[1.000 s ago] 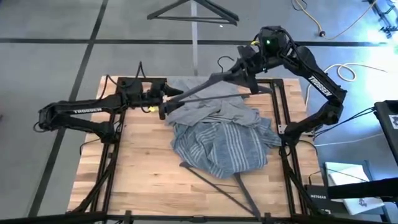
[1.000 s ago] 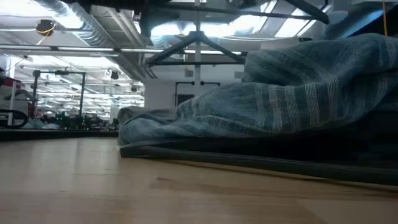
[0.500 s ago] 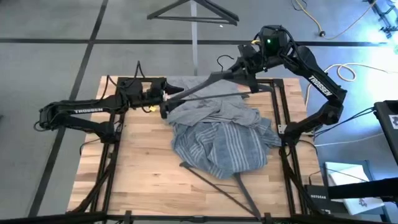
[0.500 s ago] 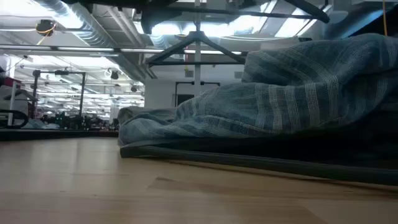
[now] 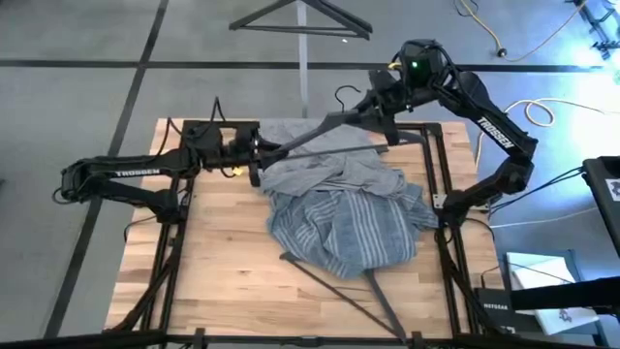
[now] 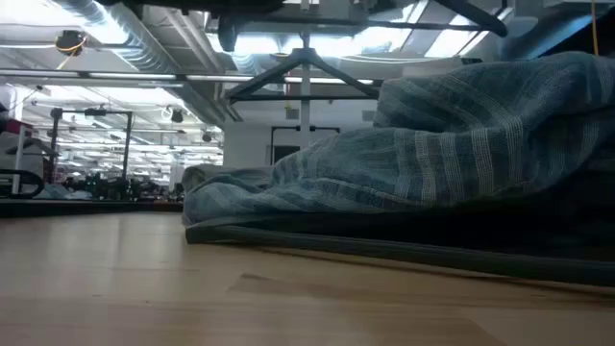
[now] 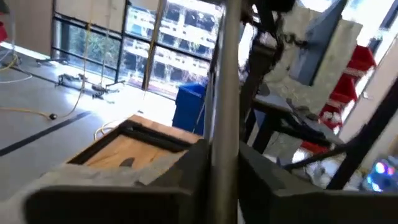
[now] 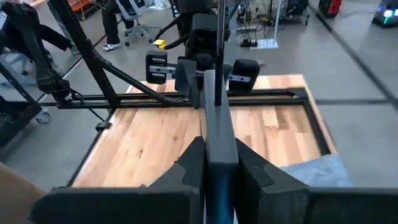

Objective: Unhang clothes
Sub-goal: Hang the hanger

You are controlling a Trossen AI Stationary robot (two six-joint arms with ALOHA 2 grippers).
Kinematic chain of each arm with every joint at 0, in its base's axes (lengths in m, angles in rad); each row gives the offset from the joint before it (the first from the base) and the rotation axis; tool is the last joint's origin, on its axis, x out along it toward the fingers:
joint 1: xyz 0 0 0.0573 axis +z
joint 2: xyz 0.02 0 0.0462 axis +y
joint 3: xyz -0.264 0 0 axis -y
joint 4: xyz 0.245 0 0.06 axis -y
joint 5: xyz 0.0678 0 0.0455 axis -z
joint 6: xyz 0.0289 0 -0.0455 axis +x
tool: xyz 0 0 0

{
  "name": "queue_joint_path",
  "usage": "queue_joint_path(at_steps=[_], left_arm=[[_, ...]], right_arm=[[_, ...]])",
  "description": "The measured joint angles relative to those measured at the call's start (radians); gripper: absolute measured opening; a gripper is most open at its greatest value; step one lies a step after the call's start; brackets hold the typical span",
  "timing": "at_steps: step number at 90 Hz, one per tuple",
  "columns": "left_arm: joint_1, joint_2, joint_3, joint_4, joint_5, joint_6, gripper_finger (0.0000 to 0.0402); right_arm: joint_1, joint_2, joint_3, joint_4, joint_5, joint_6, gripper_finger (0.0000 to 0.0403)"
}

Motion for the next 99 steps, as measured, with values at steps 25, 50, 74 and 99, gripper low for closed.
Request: queue_joint_path(at_steps=[25, 50, 74, 99], left_arm=[[0.000, -0.001, 0.001, -0.011, -0.008, -0.025, 0.0025], [0.019, -0.010, 0.001, -0.025, -0.039, 0.002, 0.0025], [0.035, -0.036, 0.001, -0.080, -0.034, 0.017, 0.0025], [0.038, -0.037, -0.001, -0.089, -0.065, 0.001, 0.0025]], right_arm=[[0.001, 0.004, 0.000, 0.012, 0.050, 0.017, 0.0069], [-0.001, -0.003, 0.000, 0.006, 0.055, 0.052, 0.0076], [-0.012, -0.016, 0.000, -0.034, 0.051, 0.052, 0.0134], [-0.074, -0.035, 0.001, -0.049, 0.063, 0.069, 0.0262]])
